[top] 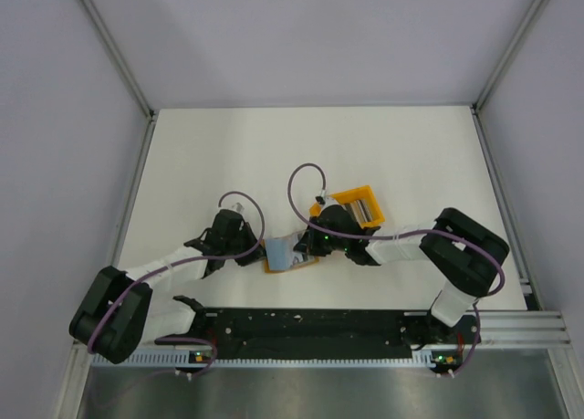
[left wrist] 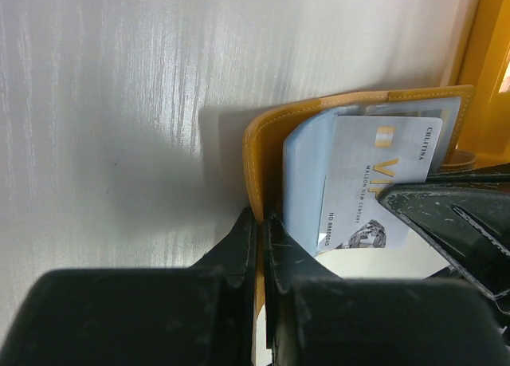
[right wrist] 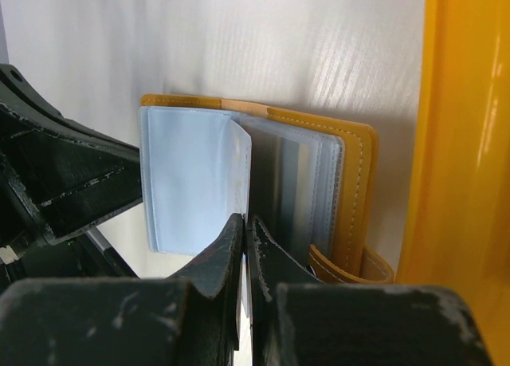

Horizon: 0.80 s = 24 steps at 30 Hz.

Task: Put the credit cards into the card holder
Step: Insert the credit card into the card holder.

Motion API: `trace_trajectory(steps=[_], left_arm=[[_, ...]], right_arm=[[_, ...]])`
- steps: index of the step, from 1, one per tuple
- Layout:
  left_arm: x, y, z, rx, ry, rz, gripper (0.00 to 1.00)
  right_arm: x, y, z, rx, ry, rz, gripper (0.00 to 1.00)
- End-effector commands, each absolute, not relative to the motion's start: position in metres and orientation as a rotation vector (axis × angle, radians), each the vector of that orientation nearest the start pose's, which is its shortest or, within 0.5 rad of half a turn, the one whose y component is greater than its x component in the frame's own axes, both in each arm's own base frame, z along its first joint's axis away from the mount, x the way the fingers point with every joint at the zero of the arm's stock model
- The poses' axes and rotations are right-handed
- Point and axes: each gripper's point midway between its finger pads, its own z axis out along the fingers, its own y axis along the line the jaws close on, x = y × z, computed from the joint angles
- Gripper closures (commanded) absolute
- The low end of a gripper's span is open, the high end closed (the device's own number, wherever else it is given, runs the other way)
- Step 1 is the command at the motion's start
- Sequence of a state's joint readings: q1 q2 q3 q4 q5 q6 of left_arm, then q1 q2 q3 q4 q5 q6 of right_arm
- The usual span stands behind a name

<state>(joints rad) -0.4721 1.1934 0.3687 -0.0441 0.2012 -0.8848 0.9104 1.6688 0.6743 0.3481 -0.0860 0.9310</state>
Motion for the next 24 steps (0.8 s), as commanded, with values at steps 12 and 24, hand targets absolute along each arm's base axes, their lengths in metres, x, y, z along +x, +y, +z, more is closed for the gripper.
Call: trace_trajectory(steps=[12, 24], left_arm=[[0.207, -0.163, 0.006, -0.423, 2.590, -0.651, 1.00], [0.209, -0.164, 0.008, -0.422, 2.580, -0.660, 1.00]], right_arm=[[0.230, 0.321, 0.021, -0.051, 2.442, 0.787, 1.00], [0.211, 0.338, 0.010, -0.138, 2.508, 0.866, 1.00]])
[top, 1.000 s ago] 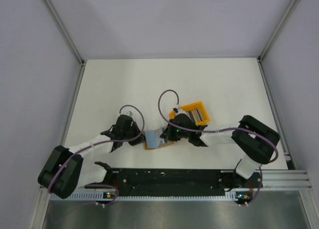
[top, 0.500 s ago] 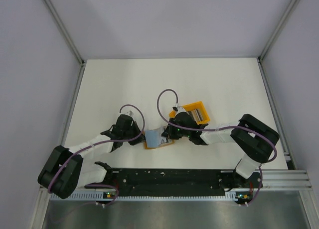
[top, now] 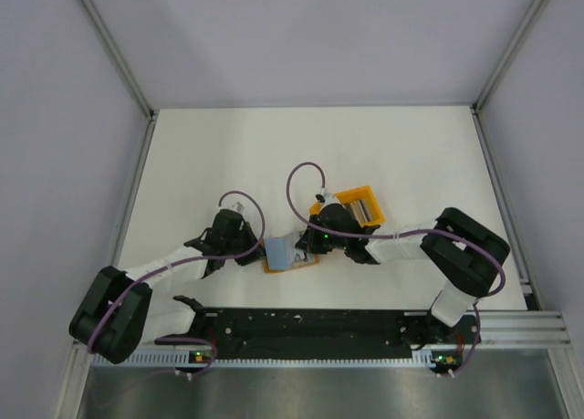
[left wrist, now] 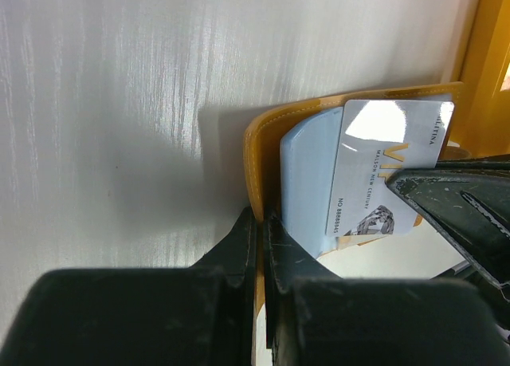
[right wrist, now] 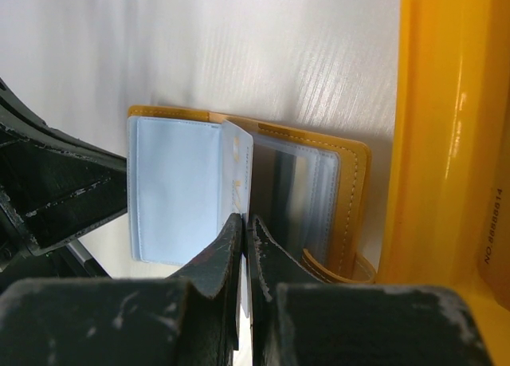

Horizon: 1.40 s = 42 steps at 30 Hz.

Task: Put the credit cards into the card holder
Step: Insert the credit card into the card holder.

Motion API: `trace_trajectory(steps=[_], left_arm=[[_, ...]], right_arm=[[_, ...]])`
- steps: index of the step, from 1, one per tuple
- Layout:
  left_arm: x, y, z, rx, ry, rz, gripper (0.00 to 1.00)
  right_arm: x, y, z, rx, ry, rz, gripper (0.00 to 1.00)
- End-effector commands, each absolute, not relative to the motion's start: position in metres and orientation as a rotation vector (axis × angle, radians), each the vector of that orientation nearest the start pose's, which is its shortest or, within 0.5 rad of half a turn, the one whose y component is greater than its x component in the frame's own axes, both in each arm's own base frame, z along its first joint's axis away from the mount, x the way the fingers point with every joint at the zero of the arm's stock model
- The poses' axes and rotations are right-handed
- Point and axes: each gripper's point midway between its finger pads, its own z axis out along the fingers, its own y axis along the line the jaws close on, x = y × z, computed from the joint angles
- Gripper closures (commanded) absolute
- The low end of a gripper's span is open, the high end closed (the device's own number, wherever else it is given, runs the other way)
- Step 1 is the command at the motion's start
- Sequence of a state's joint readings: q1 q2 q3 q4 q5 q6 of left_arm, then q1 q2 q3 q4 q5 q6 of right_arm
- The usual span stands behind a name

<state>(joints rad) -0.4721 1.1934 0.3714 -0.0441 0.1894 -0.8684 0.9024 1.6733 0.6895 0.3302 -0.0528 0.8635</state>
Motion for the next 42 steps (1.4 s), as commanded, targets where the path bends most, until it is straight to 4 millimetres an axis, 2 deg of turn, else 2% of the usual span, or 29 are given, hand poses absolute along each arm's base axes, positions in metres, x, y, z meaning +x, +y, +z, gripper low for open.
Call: trace_trajectory(steps=[1, 4, 8, 12, 18, 21, 25, 30, 42], left_arm=[[0.209, -0.164, 0.009, -0.425, 2.578, -0.661, 1.00], [0.211, -0.165, 0.010, -0.430, 2.573, -0.668, 1.00], [0.210, -0.165, 0.008, -0.443, 2.574, -0.667, 1.00], [0.210, -0.165, 0.009, -0.451, 2.573, -0.670, 1.00], [0.211, -0.166, 0.009, -0.448, 2.568, -0.678, 1.00], [0.211, -0.166, 0.010, -0.448, 2.567, -0.679, 1.00], [0.211, -0.167, 0.010, -0.445, 2.568, -0.687, 1.00], [0.209, -0.166, 0.007, -0.450, 2.572, -0.685, 1.00], [0.210, -0.163, 0.005, -0.485, 2.563, -0.662, 1.00]], right_arm=[[0.210, 0.336, 0.008, -0.132, 2.518, 0.852, 1.00], [0.209, 0.333, 0.004, -0.104, 2.538, 0.827, 1.00], [0.199, 0.329, -0.005, -0.075, 2.595, 0.803, 1.00], [0.191, 0.332, -0.006, -0.094, 2.612, 0.822, 1.00], [0.191, 0.330, -0.008, -0.079, 2.615, 0.806, 1.00], [0.192, 0.338, -0.006, -0.108, 2.611, 0.834, 1.00], [0.190, 0.344, -0.012, -0.117, 2.635, 0.848, 1.00], [0.189, 0.345, -0.012, -0.112, 2.638, 0.865, 1.00], [0.173, 0.328, -0.016, 0.031, 2.774, 0.767, 1.00]])
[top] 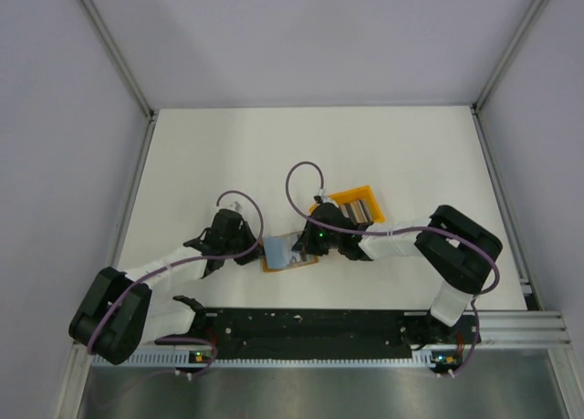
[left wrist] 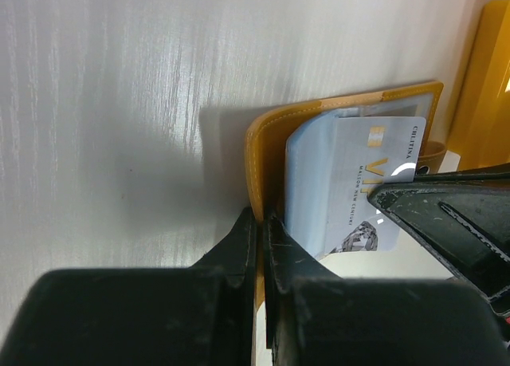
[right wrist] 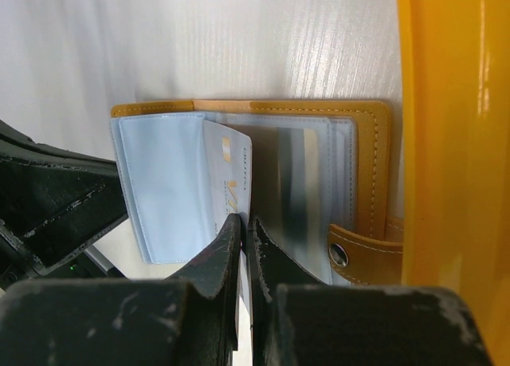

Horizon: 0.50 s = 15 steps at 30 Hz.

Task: Put the credit cards into the card holder
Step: Insert the credit card into the card holder.

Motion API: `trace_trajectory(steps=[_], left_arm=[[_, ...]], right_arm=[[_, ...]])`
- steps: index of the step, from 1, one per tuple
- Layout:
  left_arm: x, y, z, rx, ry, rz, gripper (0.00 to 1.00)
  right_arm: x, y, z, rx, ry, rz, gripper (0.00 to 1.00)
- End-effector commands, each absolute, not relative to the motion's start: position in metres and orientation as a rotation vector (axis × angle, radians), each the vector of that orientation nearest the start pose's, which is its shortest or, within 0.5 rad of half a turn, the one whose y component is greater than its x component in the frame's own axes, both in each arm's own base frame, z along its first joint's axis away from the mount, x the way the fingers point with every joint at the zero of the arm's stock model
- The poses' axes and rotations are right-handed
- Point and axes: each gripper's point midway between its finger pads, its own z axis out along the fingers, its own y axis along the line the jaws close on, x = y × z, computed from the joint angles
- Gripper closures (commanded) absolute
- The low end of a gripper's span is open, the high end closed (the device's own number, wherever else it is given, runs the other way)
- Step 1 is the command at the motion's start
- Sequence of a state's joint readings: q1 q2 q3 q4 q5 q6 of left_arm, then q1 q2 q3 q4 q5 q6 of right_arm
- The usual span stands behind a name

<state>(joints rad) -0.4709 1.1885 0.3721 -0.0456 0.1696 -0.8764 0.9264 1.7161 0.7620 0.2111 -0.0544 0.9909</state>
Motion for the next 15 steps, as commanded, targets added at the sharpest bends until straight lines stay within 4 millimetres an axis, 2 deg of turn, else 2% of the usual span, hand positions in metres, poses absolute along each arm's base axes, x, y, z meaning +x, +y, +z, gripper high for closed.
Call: trace_trajectory(steps=[1, 9, 15], left_arm=[[0.210, -0.162, 0.005, -0.485, 2.562, -0.660, 1.00], [0.211, -0.159, -0.001, -0.463, 2.565, -0.630, 1.00], [0.208, -0.159, -0.004, -0.465, 2.573, -0.629, 1.00]], right_arm=[[0.172, 0.328, -0.016, 0.027, 2.775, 0.779, 1.00], [0.163, 0.360, -0.014, -0.155, 2.748, 0.998, 1.00], [0.169, 0.368, -0.007, -0.173, 2.714, 1.027, 1.00]])
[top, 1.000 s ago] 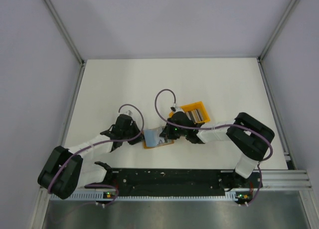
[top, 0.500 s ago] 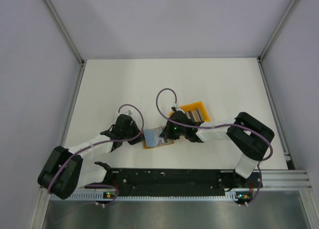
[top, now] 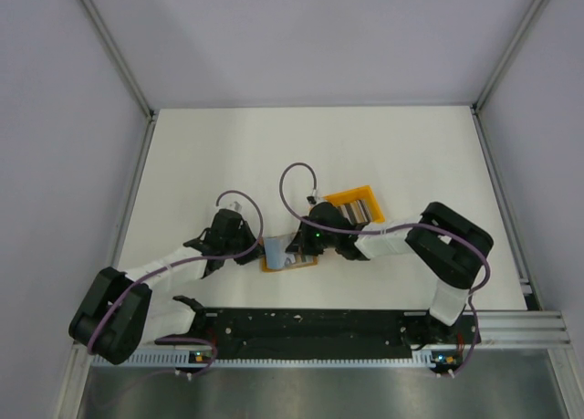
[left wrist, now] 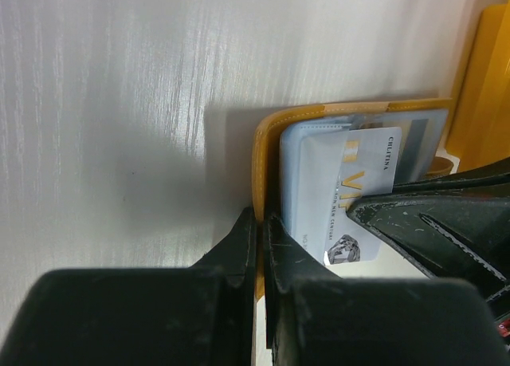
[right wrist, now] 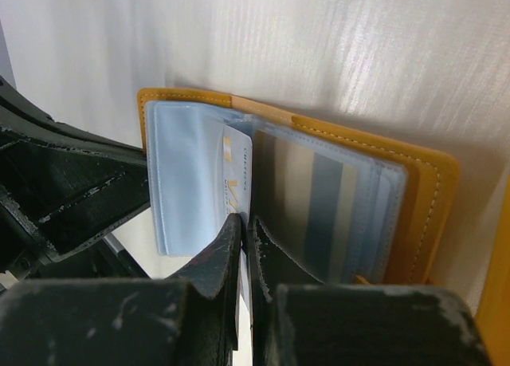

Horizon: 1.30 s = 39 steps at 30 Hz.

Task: Put the credit cards into the card holder
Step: Insert the credit card into the card holder.

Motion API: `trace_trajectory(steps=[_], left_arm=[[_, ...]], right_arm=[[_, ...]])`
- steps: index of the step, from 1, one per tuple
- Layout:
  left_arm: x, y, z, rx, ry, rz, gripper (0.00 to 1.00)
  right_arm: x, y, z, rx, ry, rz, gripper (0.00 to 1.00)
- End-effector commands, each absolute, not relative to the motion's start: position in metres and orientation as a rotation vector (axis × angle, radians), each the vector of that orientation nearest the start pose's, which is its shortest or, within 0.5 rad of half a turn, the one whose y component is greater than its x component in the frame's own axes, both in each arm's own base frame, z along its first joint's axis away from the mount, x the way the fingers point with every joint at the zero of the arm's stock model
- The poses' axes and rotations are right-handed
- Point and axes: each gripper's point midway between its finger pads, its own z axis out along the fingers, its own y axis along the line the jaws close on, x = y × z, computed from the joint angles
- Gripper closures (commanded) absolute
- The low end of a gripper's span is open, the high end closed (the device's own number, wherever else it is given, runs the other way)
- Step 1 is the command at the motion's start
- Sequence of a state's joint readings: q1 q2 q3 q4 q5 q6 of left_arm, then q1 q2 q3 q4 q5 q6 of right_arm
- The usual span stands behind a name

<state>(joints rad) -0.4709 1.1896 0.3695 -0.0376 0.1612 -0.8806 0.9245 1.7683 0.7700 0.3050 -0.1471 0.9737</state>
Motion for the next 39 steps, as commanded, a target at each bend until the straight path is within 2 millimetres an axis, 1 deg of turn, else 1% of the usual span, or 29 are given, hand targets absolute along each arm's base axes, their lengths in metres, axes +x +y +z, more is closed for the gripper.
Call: trace_trajectory(steps=[1, 4, 5, 7, 8, 10, 11, 14, 15, 20, 25, 28, 32, 34, 35, 39], left_arm=[[0.209, -0.159, -0.003, -0.467, 2.572, -0.630, 1.00], [0.207, -0.159, -0.003, -0.467, 2.576, -0.632, 1.00], [0.207, -0.159, -0.004, -0.467, 2.579, -0.631, 1.00], [0.206, -0.158, -0.003, -0.468, 2.581, -0.628, 1.00], [0.205, -0.157, -0.003, -0.467, 2.580, -0.624, 1.00], [0.205, -0.157, -0.002, -0.466, 2.577, -0.626, 1.00], [0.205, -0.157, -0.001, -0.462, 2.580, -0.627, 1.00], [0.206, -0.158, 0.000, -0.461, 2.579, -0.629, 1.00], [0.205, -0.158, 0.000, -0.453, 2.583, -0.632, 1.00], [0.206, -0.160, 0.003, -0.444, 2.576, -0.645, 1.00], [0.207, -0.162, 0.006, -0.429, 2.572, -0.659, 1.00], [0.207, -0.163, 0.006, -0.429, 2.569, -0.663, 1.00], [0.209, -0.164, 0.008, -0.430, 2.563, -0.673, 1.00], [0.209, -0.165, 0.009, -0.424, 2.560, -0.683, 1.00], [0.209, -0.165, 0.010, -0.424, 2.559, -0.684, 1.00], [0.209, -0.166, 0.011, -0.421, 2.553, -0.692, 1.00]], right_arm=[[0.168, 0.370, -0.006, -0.179, 2.714, 1.035, 1.00], [0.168, 0.374, -0.003, -0.161, 2.735, 1.043, 1.00], [0.167, 0.371, -0.004, -0.157, 2.750, 1.010, 0.95], [0.172, 0.364, -0.001, -0.146, 2.739, 0.940, 0.91], [0.176, 0.359, 0.001, -0.138, 2.725, 0.897, 0.87], [0.185, 0.352, 0.010, -0.148, 2.682, 0.833, 0.77], [0.188, 0.346, 0.015, -0.151, 2.671, 0.791, 0.75], [0.195, 0.347, 0.025, -0.199, 2.643, 0.750, 0.66], [0.197, 0.346, 0.025, -0.205, 2.642, 0.734, 0.64], [0.199, 0.354, 0.025, -0.251, 2.654, 0.738, 0.62], [0.195, 0.368, 0.025, -0.310, 2.663, 0.809, 0.62], [0.192, 0.380, 0.030, -0.350, 2.650, 0.875, 0.63], [0.190, 0.391, 0.037, -0.395, 2.625, 0.913, 0.66], [0.190, 0.396, 0.041, -0.402, 2.617, 0.938, 0.71], [0.188, 0.398, 0.040, -0.414, 2.621, 0.943, 0.73], [0.182, 0.409, 0.046, -0.448, 2.612, 1.023, 0.73]])
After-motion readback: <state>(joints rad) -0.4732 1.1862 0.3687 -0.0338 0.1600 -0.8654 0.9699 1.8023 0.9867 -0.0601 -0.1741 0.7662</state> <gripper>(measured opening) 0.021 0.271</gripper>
